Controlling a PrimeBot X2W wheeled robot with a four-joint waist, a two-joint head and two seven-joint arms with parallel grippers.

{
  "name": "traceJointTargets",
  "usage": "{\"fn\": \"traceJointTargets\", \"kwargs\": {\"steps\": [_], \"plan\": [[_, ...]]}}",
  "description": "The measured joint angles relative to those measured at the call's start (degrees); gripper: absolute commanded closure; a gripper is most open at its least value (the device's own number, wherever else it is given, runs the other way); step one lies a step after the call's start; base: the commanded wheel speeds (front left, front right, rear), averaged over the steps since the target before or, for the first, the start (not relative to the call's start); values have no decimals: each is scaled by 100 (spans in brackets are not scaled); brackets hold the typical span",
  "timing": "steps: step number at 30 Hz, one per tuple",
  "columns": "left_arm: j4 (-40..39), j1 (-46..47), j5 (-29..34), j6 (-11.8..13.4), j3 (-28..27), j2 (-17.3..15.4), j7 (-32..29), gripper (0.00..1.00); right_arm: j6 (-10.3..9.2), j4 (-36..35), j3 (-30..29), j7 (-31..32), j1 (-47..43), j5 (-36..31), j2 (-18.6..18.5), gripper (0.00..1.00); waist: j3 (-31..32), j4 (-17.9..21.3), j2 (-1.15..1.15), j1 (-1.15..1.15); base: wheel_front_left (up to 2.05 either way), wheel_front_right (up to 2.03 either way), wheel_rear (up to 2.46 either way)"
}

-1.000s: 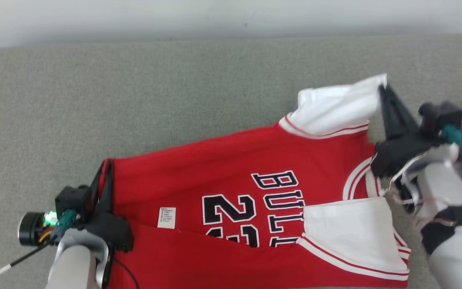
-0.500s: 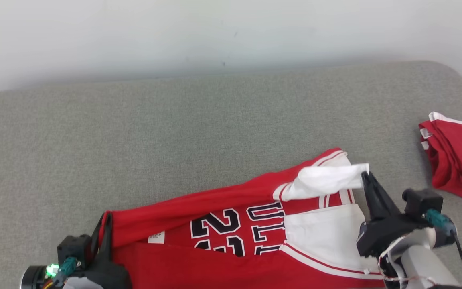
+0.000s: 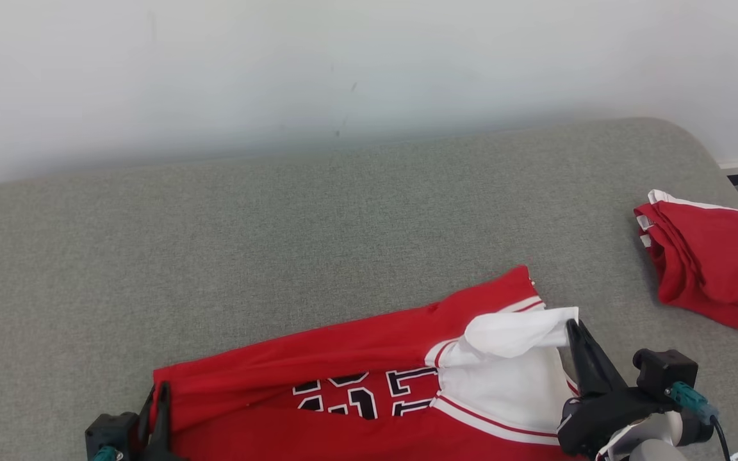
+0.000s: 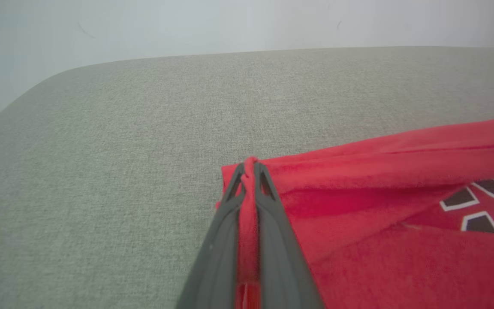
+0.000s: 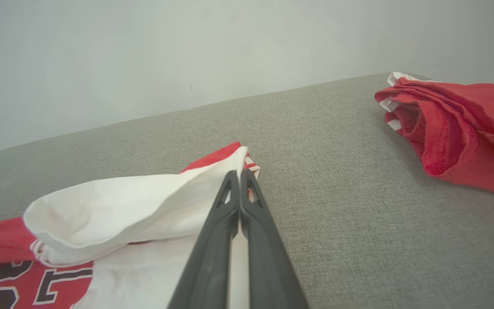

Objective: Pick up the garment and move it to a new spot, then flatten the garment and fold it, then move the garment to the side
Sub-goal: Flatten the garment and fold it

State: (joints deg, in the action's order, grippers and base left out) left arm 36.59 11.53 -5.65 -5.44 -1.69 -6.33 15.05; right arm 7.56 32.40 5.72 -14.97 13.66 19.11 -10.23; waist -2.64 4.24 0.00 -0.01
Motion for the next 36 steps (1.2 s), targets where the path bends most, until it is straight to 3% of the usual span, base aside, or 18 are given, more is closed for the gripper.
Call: {"fn": "traceJointTargets", "kwargs": {"steps": [3,4,5,6,11,20,36], "plan": [[-10,-73,14,15,-11,20,0,100,0,33,-46,1,-57,-59,2,100,-13,4,0,0,0,0,0],[-12,-93,38,47,-19,25,0,100,0,81,-80,9,-69,-90,2,78,-20,1,0,0,0,0,0],[-26,-104,60,77,-27,31,0,76,0,135,-98,26,-76,-113,8,7,-26,-6,0,1,0,0,0],[-26,-104,60,77,-27,31,0,2,0,135,-98,26,-76,-113,8,0,-26,-6,0,1,0,0,0],[-222,-450,127,430,-204,64,0,0,0,188,-235,24,-101,-171,67,0,-9,-26,0,1,0,0,0],[-1004,-1137,232,708,-363,212,0,0,0,135,-617,1,-312,-517,207,0,86,-103,0,1,0,0,0],[-1642,-1236,417,761,-12,291,0,0,0,623,-558,246,62,-766,192,0,-75,-295,1,1,0,0,0]]}}
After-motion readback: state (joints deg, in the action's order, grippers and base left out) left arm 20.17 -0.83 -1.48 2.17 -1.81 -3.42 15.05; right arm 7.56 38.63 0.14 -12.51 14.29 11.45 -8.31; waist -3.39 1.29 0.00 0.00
